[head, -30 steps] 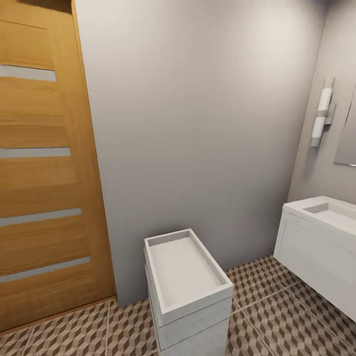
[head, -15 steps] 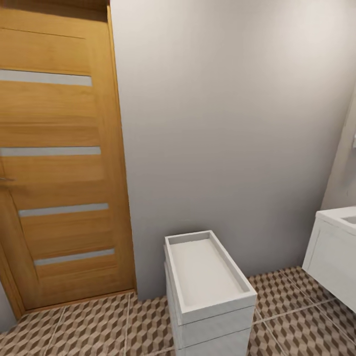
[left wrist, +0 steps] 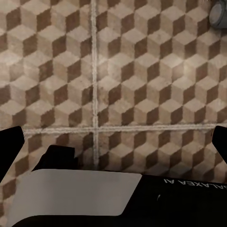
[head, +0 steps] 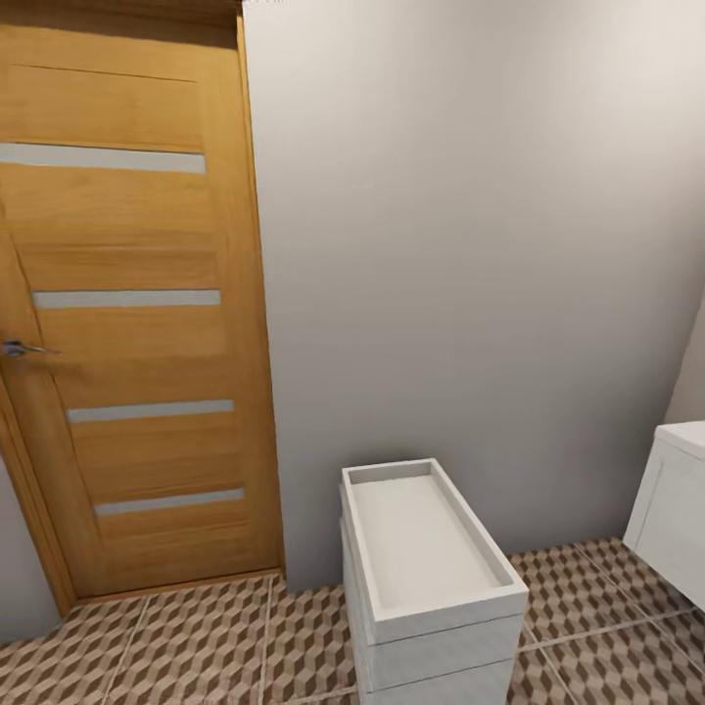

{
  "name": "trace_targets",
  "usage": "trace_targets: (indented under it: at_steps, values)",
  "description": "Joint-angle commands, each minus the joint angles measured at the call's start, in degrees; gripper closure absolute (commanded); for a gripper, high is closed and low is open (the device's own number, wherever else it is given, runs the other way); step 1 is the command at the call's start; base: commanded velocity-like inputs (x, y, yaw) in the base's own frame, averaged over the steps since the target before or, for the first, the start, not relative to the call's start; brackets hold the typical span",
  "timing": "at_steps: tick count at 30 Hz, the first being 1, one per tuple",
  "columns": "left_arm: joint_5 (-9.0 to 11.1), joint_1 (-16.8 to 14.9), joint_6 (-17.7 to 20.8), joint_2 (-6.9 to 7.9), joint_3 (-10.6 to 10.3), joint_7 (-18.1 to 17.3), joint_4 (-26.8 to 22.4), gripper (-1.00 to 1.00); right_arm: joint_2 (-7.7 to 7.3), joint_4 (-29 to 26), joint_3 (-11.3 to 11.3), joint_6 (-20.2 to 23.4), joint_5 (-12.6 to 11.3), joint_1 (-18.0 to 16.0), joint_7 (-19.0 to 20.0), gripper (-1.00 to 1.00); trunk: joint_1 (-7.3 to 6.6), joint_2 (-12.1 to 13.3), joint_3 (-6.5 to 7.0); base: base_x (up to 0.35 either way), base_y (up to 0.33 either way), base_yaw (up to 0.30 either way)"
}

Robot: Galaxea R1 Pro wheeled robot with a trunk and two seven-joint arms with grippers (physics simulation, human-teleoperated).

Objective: Take the four mousetraps from the cabinet in the bathroom and place them on the bathroom floor. Make sure all four end up on the same floor surface, and ensure that at least two of them are either under or directly next to the same bathroom sink.

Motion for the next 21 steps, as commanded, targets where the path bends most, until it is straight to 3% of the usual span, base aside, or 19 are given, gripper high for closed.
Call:
trace_targets:
  at_steps: [1,21]
  values:
    - [-0.5,0.0,-0.1,-0.01,0.5,-0.1,0.0,-1.00,0.00,0.2,-0.5,-0.3,0.5,-0.1,-0.3,-1.00,0.00,0.0,-0.06,0.000,0.000,0.280]
    - [-0.5,0.0,-0.1,0.00,0.5,-0.1,0.0,-1.00,-0.02,0.2,-0.5,-0.4,0.4,-0.1,-0.3,-1.00,0.00,0.0,-0.06,0.000,0.000,0.296]
